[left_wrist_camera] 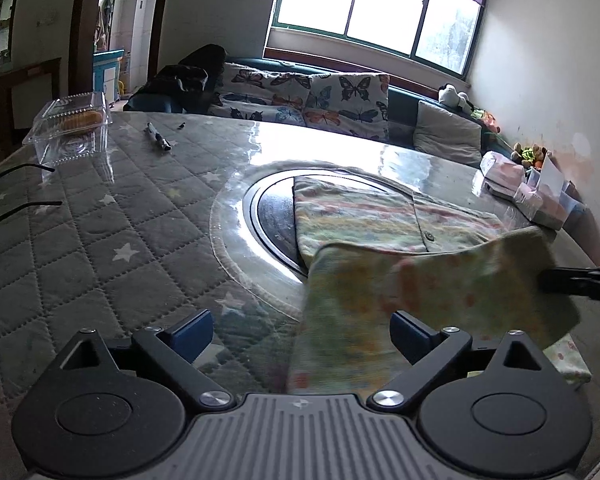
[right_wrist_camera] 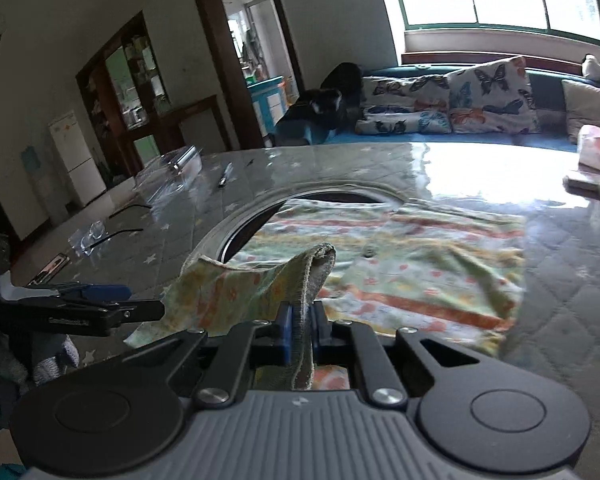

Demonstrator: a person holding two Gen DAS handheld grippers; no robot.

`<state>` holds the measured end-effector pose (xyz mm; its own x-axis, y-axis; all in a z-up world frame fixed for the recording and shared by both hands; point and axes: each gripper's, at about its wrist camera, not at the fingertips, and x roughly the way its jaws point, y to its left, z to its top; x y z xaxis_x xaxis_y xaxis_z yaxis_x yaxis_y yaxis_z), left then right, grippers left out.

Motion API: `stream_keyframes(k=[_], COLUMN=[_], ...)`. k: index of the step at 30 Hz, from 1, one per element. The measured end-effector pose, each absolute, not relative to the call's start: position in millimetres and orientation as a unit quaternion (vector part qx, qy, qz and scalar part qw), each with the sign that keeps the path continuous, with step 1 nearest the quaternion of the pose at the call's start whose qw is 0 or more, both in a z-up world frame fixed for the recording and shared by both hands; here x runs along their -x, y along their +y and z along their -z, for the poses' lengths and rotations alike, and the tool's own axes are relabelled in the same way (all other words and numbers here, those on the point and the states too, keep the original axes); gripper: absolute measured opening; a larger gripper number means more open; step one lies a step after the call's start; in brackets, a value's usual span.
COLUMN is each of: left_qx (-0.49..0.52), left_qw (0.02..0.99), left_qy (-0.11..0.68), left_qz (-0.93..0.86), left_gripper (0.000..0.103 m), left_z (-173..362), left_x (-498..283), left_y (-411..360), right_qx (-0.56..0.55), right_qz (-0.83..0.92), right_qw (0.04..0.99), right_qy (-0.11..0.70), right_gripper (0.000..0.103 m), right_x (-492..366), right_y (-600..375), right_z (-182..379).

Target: Fold clothes

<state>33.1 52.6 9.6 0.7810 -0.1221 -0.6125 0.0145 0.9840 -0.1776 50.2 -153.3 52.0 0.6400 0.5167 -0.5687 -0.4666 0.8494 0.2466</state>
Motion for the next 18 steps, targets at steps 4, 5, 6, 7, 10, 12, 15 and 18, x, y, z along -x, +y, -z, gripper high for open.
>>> stream_keyframes(k=[4,5,6,7,10,12,15,18], left_qx=[0.075,0.074,0.073,0.072,0.067,0.064,0.059,0.045], left_qw=[0.938,0.938,0.938,0.938,0.939,0.939,0.938,0.939], left_qy=[0.335,0.336,0.337,0.337,0.337,0.337,0.341,0.34], left_qz=[0.037,0.036,0.035,0.033,0.025,0.018,0.011,0.008], left_gripper=[0.097,0.097,0.097,0.097,0.097,0.097,0.097,0.097], left_z=[-6.2,-5.9,-6.0,-6.3,-7.8,-8.5,-8.8,-8.8], left_x=[-37.1,-37.8,-38.5,-39.5,-44.0,-48.6,-59.0,-70.2], left_y=[49.7,49.5,49.4,49.6,50.7,51.3,49.6,42.4], right_qx=[-0.045,-0.047,-0.048,-0.05,-0.056,-0.063,-0.066,-0.069], right_qz=[-0.255,-0.25,-0.246,-0.241,-0.227,-0.219,-0.209,-0.205], right_qw=[0.91,0.911,0.911,0.911,0.911,0.909,0.909,0.91], right_qy=[0.325,0.325,0.327,0.33,0.339,0.348,0.355,0.355], right_gripper=[0.008,0.008,0.008,0.008,0.008,0.008,0.008,0.009], right_x=[-42.2,-40.9,-40.4,-40.0,-37.2,-36.2,-40.4,-45.6], right_y=[-167.3,-170.4,-173.1,-175.4,-182.2,-188.8,-192.0,-192.2], right_z=[-54.2,-54.0,-53.0,-51.6,-45.4,-40.0,-30.8,-25.2])
